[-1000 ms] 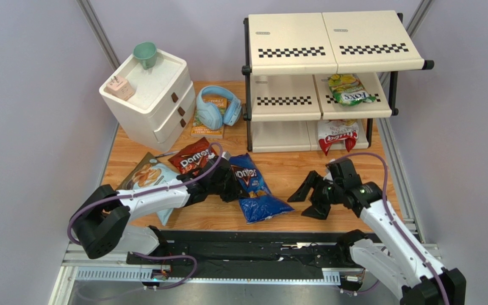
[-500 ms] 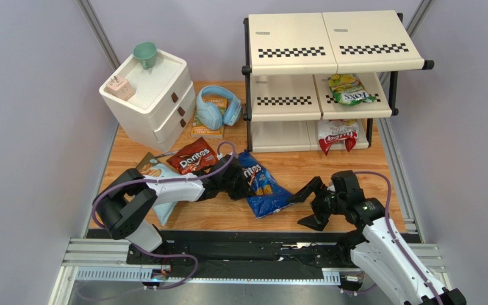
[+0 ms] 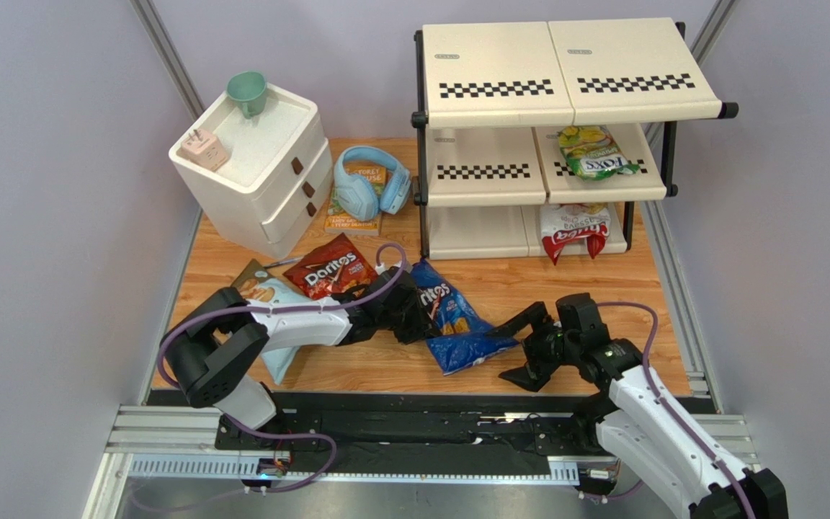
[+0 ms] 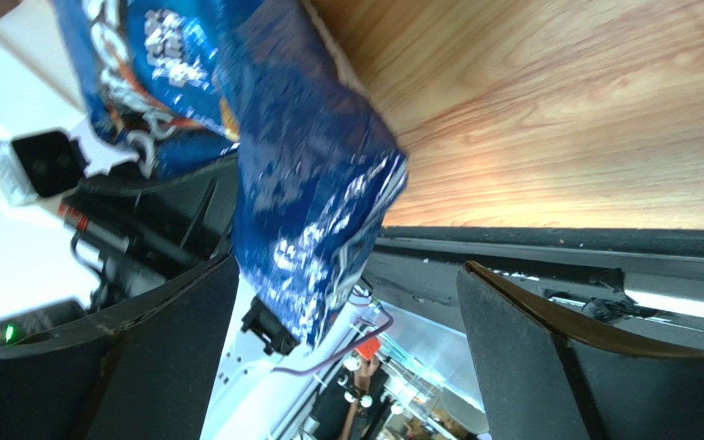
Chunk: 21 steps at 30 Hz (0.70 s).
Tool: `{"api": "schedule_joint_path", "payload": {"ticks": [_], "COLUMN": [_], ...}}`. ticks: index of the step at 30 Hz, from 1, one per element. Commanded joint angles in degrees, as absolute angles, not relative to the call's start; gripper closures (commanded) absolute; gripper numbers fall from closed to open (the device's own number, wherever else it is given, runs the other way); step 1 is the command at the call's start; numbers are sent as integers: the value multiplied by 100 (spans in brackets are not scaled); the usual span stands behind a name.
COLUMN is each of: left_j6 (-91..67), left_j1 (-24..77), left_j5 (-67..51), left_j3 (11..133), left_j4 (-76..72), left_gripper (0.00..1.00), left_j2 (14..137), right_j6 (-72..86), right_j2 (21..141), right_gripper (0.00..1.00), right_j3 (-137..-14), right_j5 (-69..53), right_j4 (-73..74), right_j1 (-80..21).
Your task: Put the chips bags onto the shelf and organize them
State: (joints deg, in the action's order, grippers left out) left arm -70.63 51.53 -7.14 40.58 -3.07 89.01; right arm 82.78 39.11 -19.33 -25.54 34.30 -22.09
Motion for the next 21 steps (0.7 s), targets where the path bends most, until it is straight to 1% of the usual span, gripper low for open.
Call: {"api": "schedule_joint_path", "payload": {"ticks": [1,10,13,16,21], "left_j6": [-7093,-7102,-7075,-7014,-6952], "left_j1": [5247,5361,5405,5440,5502], "left_j5": [-747,-633,-607,-633,-589], "left_j3": [4324,4368,4438,4517,4623], "left_j4": [-615,-756,-747,-756,-466], "left_gripper": [100,100,100,100,100], "left_j2": [8894,8886,8930,8956,8903], "right_j6": [8640,9430,9474,9641,9773], "right_j2": [4148,3990,4271,4491,4789], "right_gripper": [5,4,4,4,4], "right_j3": [-2021,-2258,-2443,-2478,-2496], "right_j5": [-2286,-1389,-1222,-1029,-809], "right_j4": [2980,3093,3164,2928,2611], "right_j1": [-2311,-2645,-2881,-3180,-3357]}}
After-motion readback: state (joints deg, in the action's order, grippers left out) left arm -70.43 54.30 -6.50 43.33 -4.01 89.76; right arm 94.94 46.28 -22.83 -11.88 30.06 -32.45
